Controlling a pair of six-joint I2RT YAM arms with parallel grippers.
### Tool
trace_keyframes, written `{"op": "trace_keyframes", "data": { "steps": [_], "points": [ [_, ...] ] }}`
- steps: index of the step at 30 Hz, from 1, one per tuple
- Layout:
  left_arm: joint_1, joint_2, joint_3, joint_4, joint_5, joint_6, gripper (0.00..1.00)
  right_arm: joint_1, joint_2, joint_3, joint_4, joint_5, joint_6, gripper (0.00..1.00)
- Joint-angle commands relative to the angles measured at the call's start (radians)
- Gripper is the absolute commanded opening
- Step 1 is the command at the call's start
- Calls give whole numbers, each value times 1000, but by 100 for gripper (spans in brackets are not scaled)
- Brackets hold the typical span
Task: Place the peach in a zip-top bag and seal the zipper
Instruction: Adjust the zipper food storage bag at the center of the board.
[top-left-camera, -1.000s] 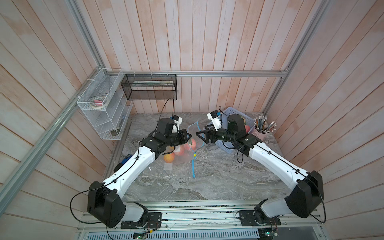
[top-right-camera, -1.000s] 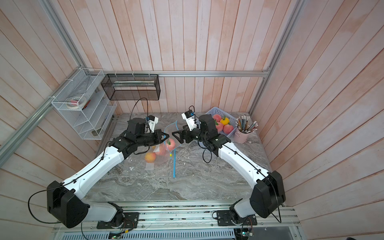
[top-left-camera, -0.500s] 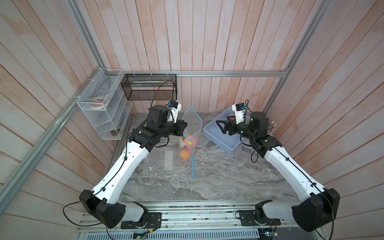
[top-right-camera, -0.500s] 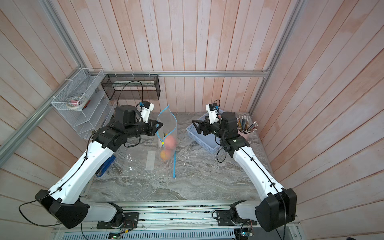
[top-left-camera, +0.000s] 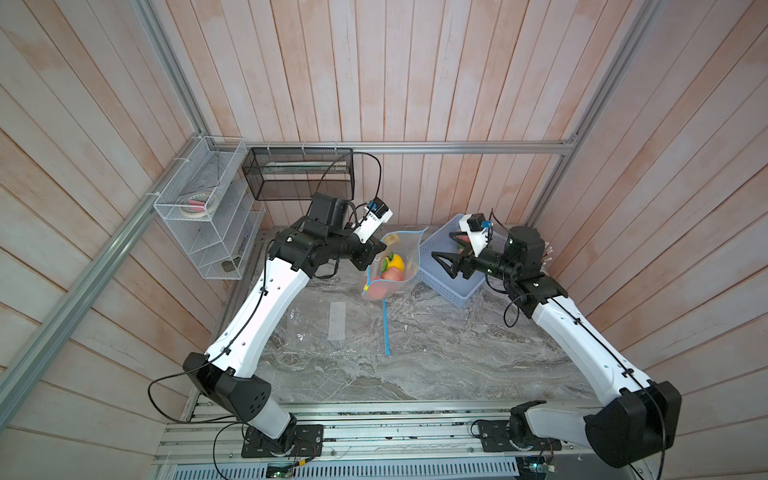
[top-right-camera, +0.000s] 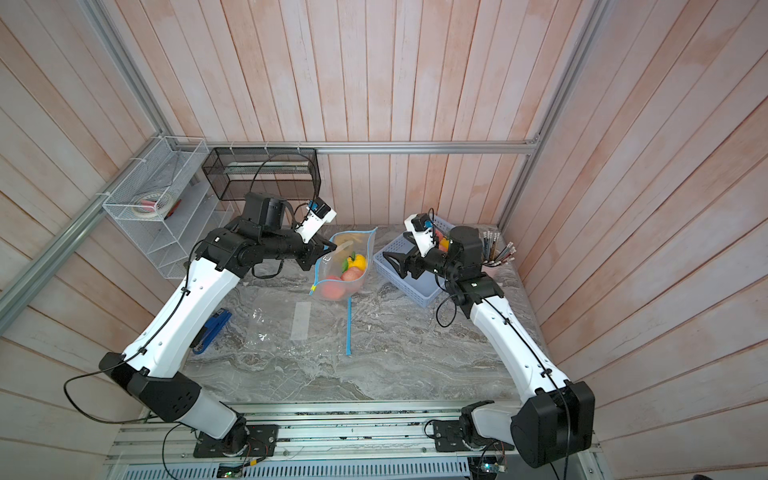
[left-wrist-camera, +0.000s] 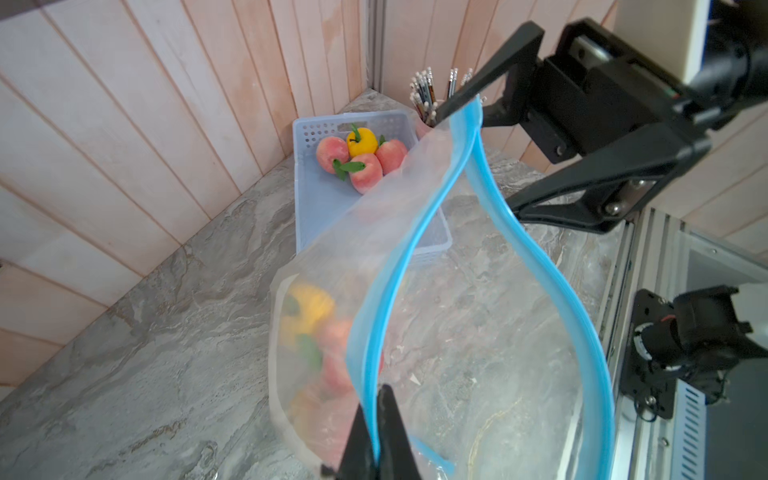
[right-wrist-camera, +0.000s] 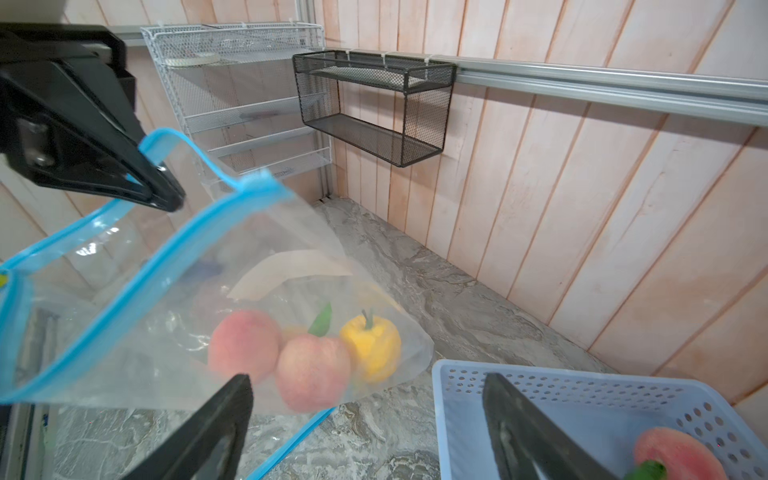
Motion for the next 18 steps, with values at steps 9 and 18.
{"op": "trace_keyframes", "data": {
  "steps": [9, 18],
  "points": [
    [-22, 53, 98, -185, 239, 361, 0, 24, 20, -21, -36, -242, -194, 90],
    [-32, 125, 93, -212, 304, 400, 0, 45, 22, -86, -21, -352, -194, 68]
  ]
}}
